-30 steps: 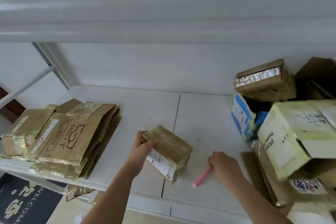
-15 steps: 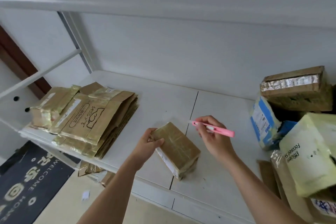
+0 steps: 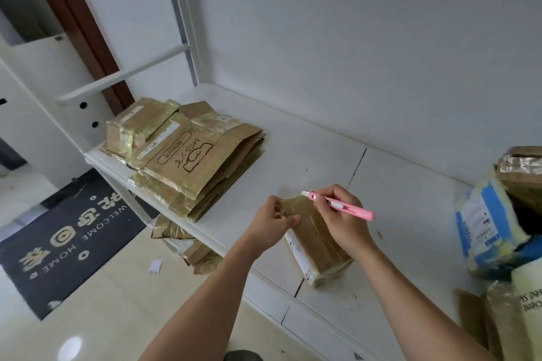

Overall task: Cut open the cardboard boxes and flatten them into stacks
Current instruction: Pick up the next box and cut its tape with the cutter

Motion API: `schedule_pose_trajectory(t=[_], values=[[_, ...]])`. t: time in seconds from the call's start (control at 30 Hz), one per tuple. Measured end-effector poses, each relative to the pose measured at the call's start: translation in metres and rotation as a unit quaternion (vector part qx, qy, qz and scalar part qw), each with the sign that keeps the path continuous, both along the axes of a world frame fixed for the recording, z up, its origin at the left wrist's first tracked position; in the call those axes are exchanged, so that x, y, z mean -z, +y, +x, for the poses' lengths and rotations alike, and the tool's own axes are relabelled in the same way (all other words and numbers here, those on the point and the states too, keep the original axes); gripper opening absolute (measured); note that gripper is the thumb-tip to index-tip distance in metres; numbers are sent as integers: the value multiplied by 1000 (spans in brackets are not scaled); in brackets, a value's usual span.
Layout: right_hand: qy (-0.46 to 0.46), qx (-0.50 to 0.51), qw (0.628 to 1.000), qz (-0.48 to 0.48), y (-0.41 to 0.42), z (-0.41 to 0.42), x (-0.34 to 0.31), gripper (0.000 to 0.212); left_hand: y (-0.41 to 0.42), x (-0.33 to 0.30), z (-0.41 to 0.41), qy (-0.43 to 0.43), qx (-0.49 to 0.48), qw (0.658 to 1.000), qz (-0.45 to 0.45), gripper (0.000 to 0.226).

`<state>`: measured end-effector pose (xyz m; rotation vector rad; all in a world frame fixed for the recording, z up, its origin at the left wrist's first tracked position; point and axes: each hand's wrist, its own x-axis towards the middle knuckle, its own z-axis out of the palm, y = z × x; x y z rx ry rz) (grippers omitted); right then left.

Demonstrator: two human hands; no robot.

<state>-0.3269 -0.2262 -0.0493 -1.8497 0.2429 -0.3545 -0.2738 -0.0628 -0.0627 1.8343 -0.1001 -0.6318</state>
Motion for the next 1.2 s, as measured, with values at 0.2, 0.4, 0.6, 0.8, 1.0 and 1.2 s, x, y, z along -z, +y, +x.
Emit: schedule_pose_trajectory(t=[0.2,0.4,0.6,0.8,1.0,1.2], values=[[-24,-30,994,-99,3,3,1,7,-1,0,1,-11,-10,999,30,33],[-26,-84,986,-139,-5,1,-5,5,-3,-3,-1,-11,-29,998,48,30],[41,-132,978,-156,-12,-29,-11,10,-5,-4,-3,-21,-40,997,64,31],[65,-139,982,-110,-31,-81,-17,12,-6,-6,-5,-34,-45,996,67,31],[32,-138,980,-142,-34,-122,-17,11,-7,-11,-9,-43,-44,994,87,31],[49,-122,981,-142,-37,-133,-24,10,-11,-16,-14,-56,-44,992,108,30]])
